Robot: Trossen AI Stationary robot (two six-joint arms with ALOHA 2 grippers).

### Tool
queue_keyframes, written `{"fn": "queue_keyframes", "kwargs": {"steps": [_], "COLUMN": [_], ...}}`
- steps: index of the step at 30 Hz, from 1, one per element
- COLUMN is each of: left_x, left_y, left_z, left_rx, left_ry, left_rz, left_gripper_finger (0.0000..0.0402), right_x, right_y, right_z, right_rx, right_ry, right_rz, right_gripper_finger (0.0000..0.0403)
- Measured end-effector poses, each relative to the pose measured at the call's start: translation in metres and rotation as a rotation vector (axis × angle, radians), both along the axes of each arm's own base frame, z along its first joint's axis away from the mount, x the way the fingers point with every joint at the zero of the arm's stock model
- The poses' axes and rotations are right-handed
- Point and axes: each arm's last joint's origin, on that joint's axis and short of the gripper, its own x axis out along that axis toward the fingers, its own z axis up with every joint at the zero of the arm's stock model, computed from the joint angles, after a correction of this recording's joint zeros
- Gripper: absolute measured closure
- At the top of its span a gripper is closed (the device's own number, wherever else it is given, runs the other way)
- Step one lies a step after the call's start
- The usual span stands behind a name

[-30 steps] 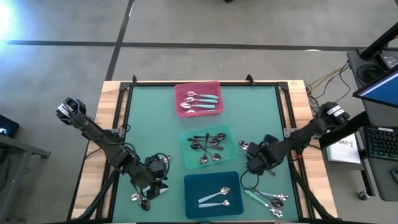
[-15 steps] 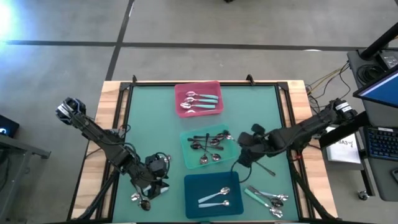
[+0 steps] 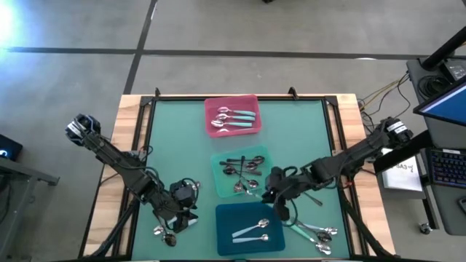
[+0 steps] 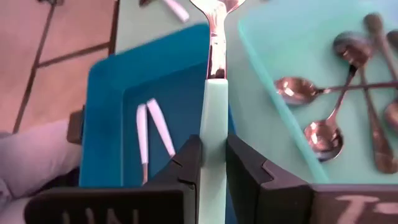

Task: Sort silverware by color (type)
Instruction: Put the green spoon into the pink bin

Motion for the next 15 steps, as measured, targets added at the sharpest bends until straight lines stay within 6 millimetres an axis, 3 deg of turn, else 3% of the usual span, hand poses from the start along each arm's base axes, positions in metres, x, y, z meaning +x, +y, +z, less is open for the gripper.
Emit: {"fn": "queue_keyframes", "kwargs": {"steps": [8, 15], "left_x": [0.0, 0.0], "left_y": [0.0, 0.0], "left_z": [0.0, 0.0], "left_rx": [0.0, 0.0], "left_ry": [0.0, 0.0], "left_rz": [0.0, 0.0], "left_gripper_finger": [0.024, 0.024], "right_x": [0.018, 0.04], "right_y": [-0.001, -0.039], "right_z": [-0.008, 0.006], "right_rx": [-0.073, -0.202], "right_ry": [0.009, -0.048], "right_rz": [0.03, -0.019], "right_gripper_finger": [0.0365, 0.0365]}}
